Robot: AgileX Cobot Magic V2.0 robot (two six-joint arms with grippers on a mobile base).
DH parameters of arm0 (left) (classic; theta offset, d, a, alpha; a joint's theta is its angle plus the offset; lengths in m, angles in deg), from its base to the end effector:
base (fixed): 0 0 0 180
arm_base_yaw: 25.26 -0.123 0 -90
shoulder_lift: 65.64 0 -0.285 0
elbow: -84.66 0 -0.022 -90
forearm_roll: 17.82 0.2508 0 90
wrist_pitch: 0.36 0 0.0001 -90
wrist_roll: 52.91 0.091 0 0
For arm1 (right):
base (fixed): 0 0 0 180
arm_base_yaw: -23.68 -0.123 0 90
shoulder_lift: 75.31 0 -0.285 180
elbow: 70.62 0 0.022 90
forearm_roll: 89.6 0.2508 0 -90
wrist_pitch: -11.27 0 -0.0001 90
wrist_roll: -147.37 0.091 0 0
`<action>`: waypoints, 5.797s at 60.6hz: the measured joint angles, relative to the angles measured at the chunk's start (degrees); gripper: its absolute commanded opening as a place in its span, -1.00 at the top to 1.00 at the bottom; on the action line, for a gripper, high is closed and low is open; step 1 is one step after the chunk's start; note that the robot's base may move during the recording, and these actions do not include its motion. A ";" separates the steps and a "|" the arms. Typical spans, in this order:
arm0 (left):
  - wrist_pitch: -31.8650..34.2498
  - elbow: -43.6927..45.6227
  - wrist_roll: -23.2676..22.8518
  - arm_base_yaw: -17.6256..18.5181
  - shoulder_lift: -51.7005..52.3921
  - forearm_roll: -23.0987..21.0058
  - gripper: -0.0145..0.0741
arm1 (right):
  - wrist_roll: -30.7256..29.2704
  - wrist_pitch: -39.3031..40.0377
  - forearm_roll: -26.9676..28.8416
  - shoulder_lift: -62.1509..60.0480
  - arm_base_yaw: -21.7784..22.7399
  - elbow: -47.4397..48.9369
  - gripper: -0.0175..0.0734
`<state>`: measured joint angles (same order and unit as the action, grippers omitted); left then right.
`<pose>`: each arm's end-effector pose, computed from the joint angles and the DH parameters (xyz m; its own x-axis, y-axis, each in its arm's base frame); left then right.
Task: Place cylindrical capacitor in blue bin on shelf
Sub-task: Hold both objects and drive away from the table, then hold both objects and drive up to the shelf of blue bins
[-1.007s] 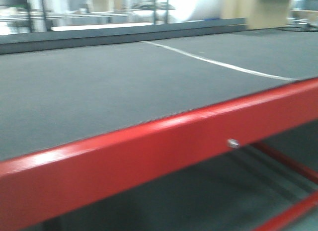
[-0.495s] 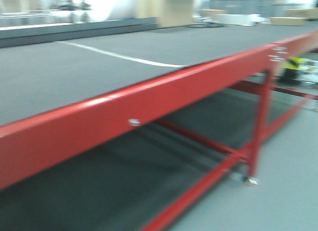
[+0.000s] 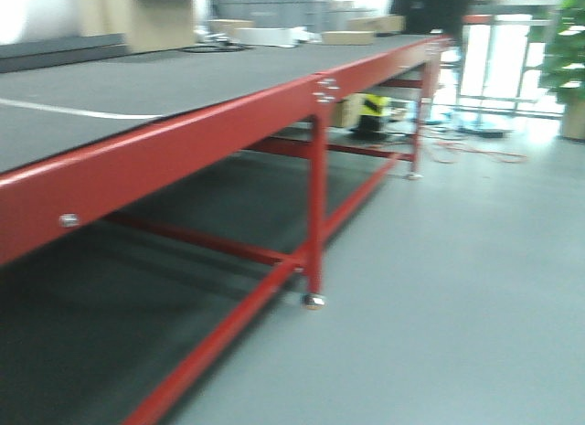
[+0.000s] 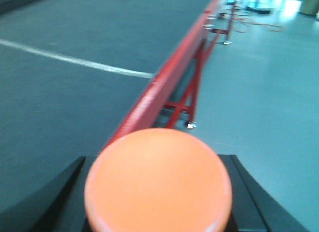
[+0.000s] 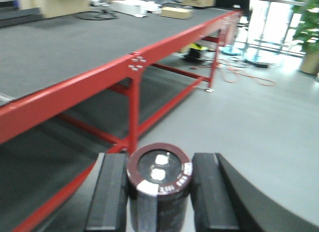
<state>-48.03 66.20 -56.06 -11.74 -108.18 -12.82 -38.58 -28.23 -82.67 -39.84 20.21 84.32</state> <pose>0.0838 -0.0141 0.4275 -0.3088 0.0782 -0.9479 0.1751 0.9843 0.0242 0.0643 0.0109 0.4153 -0.1689 -0.0206 -0.9854 -0.1376 0.9905 0.0029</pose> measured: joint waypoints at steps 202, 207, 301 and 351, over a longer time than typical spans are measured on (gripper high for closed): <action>0.41 0.00 0.00 0.05 0.77 1.17 0.92 | 0.00 1.13 0.00 -1.36 0.00 0.12 0.90; 0.41 0.00 0.00 0.05 0.77 1.17 0.92 | 0.00 1.13 0.00 -1.36 0.00 0.12 0.90; 0.41 0.00 0.00 0.05 0.77 1.17 0.92 | 0.00 1.13 0.00 -1.36 0.00 0.12 0.90; 0.41 0.00 0.00 0.05 0.77 1.17 0.92 | 0.00 1.24 0.00 -1.36 0.00 0.12 0.90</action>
<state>-47.62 66.20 -56.06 -11.69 -107.41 -11.65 -38.58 -26.99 -82.67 -41.20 20.21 84.44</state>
